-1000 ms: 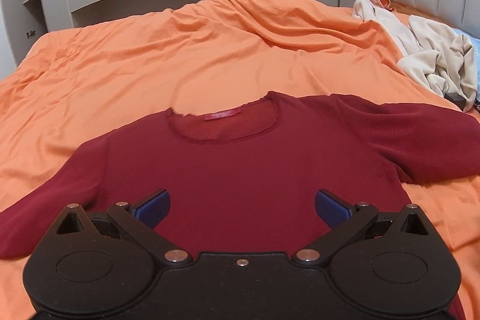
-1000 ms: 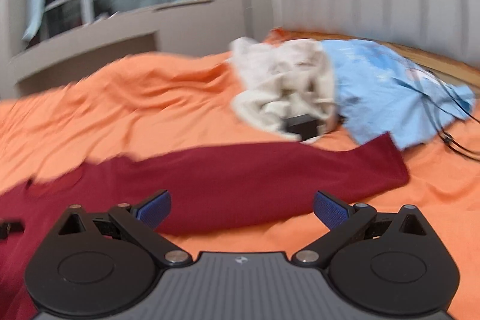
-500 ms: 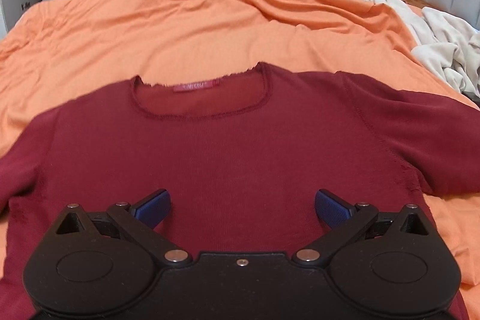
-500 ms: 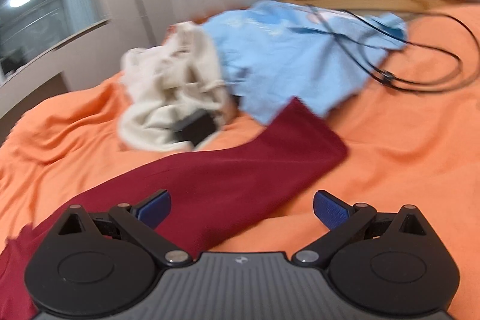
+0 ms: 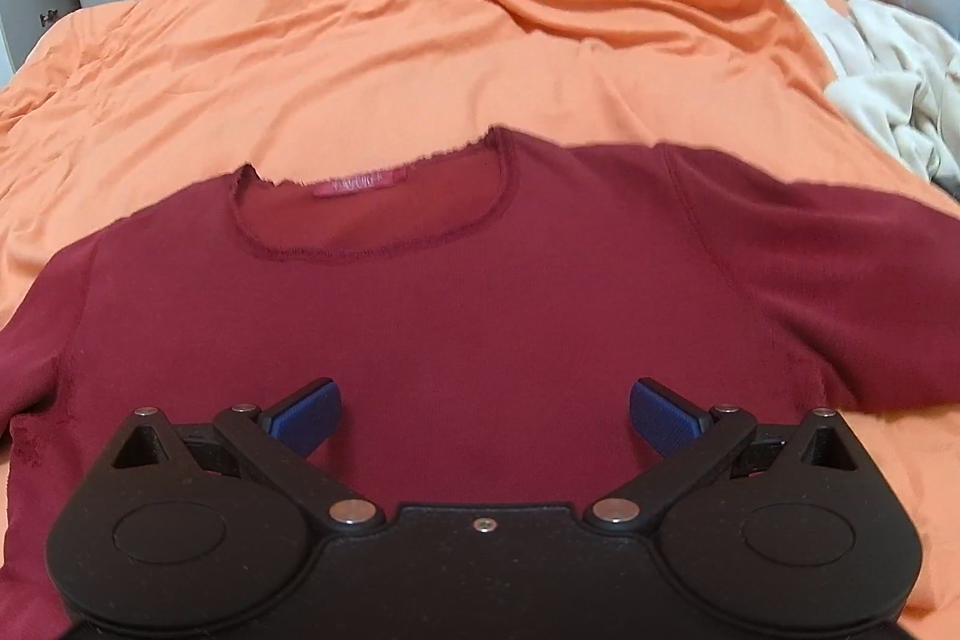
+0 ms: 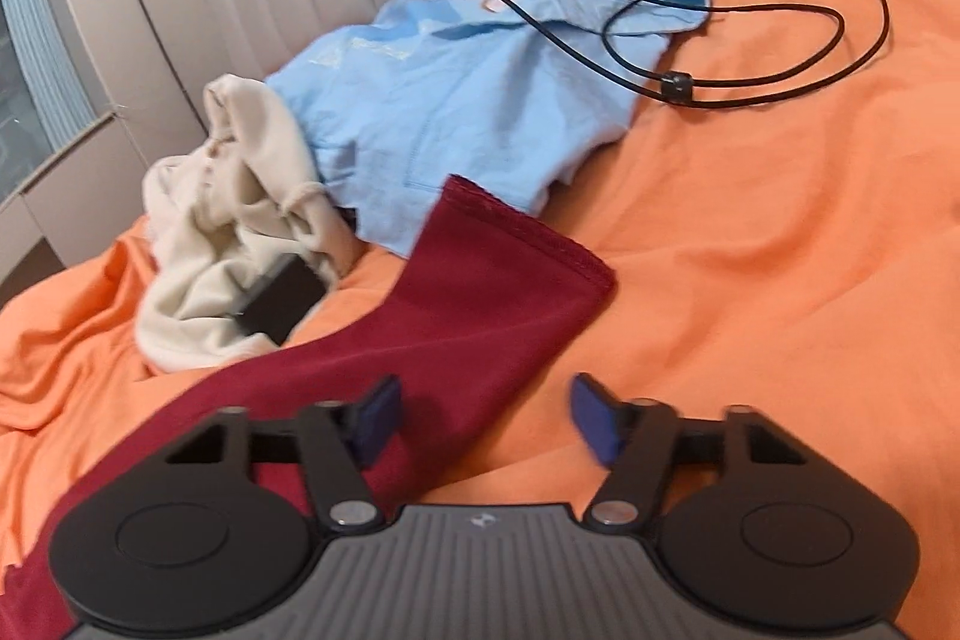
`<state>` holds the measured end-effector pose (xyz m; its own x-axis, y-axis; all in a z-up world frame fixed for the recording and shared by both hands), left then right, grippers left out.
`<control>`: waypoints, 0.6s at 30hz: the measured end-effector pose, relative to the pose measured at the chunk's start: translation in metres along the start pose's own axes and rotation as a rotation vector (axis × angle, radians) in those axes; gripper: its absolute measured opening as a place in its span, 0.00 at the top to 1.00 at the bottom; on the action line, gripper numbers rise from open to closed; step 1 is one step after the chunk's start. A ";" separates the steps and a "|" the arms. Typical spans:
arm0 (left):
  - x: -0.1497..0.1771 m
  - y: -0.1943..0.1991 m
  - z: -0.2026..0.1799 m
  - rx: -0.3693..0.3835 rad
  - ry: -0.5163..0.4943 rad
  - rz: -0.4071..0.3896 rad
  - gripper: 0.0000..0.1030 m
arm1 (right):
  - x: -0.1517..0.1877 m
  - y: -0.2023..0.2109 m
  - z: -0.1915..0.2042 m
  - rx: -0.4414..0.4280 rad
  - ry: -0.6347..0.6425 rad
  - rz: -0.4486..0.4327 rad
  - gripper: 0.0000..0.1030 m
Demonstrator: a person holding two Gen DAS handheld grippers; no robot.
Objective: Fold small clothes
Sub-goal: 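Grasp the sleeve cuff with the right tool and lift it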
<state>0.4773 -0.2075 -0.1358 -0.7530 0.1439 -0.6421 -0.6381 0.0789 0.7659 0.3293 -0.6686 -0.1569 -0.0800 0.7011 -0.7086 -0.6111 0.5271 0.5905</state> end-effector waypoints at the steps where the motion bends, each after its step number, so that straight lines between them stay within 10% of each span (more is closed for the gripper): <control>1: 0.002 -0.002 0.000 -0.005 -0.002 0.010 0.01 | -0.001 -0.001 0.000 0.000 -0.001 -0.005 0.62; 6: 0.002 0.003 0.007 -0.017 0.002 0.017 0.01 | -0.004 0.001 0.008 -0.031 0.036 -0.046 0.93; 18: -0.004 0.041 0.068 -0.031 0.045 0.019 0.01 | -0.025 0.075 0.097 -0.233 0.317 -0.254 0.95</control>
<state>0.4648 -0.1382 -0.0998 -0.7712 0.1005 -0.6286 -0.6275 0.0458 0.7773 0.3620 -0.6006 -0.0574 -0.1189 0.3633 -0.9240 -0.8003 0.5157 0.3058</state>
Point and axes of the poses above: each gripper's, at about its wrist camera, not at the fingertips, and y roughly against the way its jaws point, z to its left, x to its underside, the point moved 7 cm from there along -y, roughly the way its jaws point, and after that the axes turned 3 degrees about z, right-handed, at the moved point
